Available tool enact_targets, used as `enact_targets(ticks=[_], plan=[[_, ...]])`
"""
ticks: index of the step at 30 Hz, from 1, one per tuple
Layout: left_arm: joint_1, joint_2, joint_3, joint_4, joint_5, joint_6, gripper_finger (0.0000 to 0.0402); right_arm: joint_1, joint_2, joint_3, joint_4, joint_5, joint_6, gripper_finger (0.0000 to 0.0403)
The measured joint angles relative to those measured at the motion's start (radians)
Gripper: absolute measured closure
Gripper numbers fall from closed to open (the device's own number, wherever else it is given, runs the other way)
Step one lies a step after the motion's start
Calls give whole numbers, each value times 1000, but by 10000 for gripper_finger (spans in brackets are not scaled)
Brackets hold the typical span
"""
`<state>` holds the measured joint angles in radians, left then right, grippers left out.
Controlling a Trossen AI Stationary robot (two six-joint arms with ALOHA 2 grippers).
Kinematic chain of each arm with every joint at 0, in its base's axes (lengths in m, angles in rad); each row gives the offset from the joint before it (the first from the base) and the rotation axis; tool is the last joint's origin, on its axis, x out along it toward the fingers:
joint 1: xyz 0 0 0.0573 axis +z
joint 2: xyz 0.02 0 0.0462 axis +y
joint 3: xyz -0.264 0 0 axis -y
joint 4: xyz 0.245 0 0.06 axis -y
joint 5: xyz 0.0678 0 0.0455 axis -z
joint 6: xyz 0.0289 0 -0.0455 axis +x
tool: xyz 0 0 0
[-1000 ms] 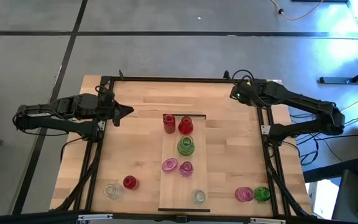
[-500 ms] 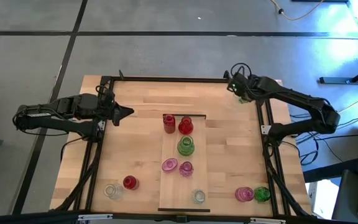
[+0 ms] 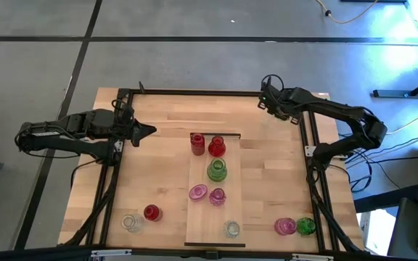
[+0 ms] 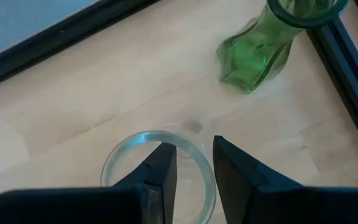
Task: Sort vases onto shelf
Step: Put the top white vase on the shelf aligned with the other white vase
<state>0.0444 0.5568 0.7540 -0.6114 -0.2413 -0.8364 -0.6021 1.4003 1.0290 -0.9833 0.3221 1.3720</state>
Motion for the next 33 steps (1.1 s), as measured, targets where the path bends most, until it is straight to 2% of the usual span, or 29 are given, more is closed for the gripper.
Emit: enact_targets(ticks=[7, 12, 14, 19, 33], plan=[[0, 0, 0, -2, -3, 0, 334, -1, 9, 1, 12, -30, -34, 318], [0, 0, 0, -2, -4, 1, 334, 0, 11, -2, 4, -67, -105, 380], [0, 0, 0, -2, -4, 1, 334, 1, 10, -2, 7, -81, -142, 391], [0, 0, 0, -2, -4, 1, 334, 10, -14, -5, 10, -113, -201, 393], [0, 0, 0, -2, -1, 1, 334, 109, -221, -4, -11, -66, -193, 399]])
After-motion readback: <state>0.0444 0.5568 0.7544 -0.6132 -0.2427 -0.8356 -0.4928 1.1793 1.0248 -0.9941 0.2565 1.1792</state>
